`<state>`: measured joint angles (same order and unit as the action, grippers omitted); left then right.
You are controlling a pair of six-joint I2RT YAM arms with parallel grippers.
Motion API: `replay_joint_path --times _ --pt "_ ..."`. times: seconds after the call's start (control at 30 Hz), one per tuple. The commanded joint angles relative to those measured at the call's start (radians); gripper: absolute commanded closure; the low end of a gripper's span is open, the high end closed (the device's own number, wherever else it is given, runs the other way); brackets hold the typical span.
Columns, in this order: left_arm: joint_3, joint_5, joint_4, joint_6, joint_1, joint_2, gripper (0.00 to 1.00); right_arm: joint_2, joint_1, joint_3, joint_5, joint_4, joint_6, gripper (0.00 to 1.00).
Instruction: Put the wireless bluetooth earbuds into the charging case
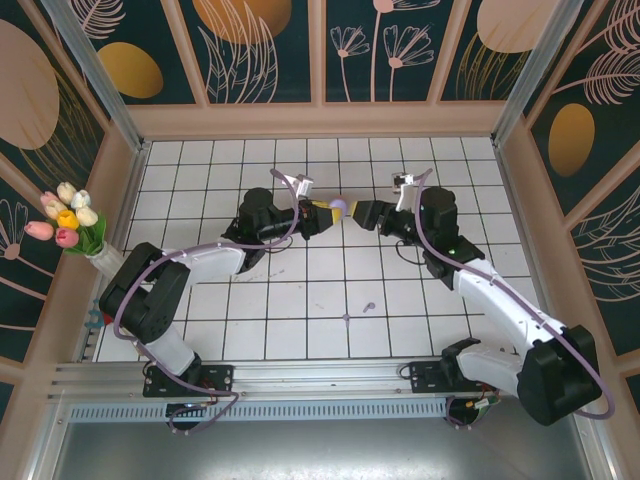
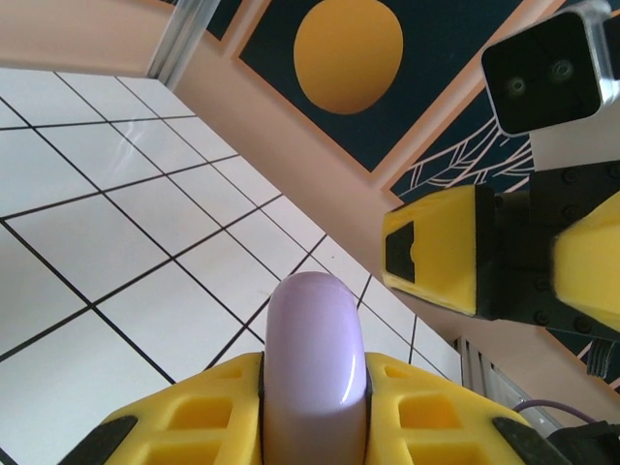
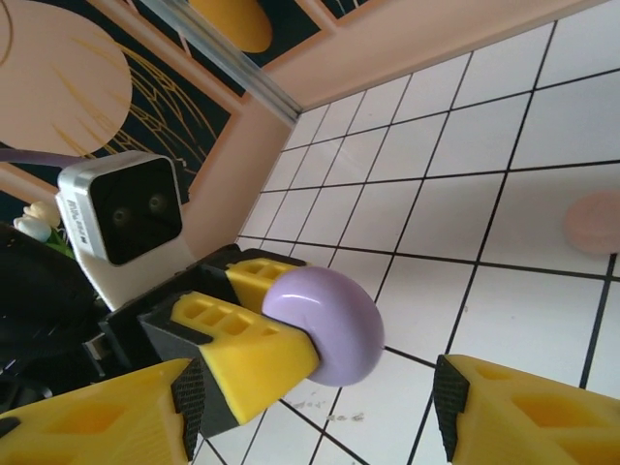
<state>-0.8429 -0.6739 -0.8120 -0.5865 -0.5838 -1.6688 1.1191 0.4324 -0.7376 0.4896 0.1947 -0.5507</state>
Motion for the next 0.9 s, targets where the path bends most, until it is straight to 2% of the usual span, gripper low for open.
replay_joint_path --times 0.0,0.53,0.87 --pt "-0.027 -0.028 0.021 0.025 0.002 0.032 1.0 0.02 0.006 0.003 0.044 0.072 0.024 0.35" --pt "-0.028 -0.028 -0.009 0.014 0.002 0.049 1.0 0.152 0.019 0.009 0.07 0.129 0.001 0.41" --pt "-0.019 -0.043 -0.019 0.01 0.002 0.079 1.0 0.2 -0.045 0.049 0.038 0.166 -0.037 0.45"
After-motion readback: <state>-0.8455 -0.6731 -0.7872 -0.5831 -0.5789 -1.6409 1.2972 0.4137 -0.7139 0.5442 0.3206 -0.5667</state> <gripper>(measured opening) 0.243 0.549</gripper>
